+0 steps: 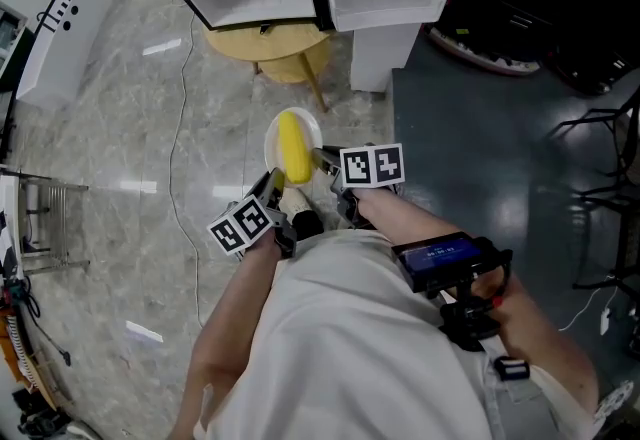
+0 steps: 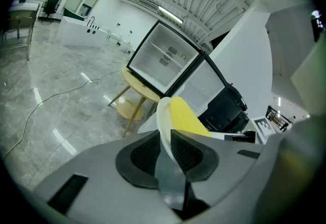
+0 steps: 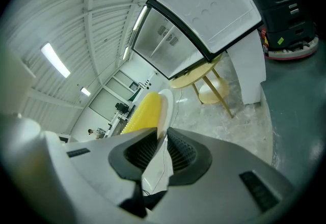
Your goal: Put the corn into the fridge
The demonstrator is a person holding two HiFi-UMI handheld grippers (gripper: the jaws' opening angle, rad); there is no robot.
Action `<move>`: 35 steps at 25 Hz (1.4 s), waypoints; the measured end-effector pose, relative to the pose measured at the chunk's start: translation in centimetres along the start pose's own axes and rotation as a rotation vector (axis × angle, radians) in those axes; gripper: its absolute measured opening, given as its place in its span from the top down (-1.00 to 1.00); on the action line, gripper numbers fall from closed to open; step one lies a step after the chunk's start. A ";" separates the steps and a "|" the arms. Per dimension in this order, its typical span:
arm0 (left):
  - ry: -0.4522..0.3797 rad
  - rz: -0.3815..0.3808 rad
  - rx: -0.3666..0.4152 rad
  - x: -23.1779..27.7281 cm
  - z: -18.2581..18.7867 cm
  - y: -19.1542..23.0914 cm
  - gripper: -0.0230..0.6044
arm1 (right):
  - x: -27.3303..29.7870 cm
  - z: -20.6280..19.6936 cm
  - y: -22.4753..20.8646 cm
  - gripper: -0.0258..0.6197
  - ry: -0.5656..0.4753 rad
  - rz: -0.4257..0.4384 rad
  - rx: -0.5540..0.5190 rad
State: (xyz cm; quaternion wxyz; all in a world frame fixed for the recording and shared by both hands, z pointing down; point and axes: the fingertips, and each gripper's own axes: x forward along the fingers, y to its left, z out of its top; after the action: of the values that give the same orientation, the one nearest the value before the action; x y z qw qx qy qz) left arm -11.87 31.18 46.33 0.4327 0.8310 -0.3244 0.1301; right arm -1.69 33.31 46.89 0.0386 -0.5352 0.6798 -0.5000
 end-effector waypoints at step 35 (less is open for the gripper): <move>0.014 0.060 -0.032 3.4 6.7 5.2 0.71 | 8.0 4.8 0.6 0.76 0.067 0.005 0.012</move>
State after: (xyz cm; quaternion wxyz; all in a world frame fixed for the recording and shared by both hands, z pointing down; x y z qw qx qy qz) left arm -13.13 22.20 47.35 0.4442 0.8129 -0.3483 0.1434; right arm -2.72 24.06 47.92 0.0202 -0.5162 0.6789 -0.5218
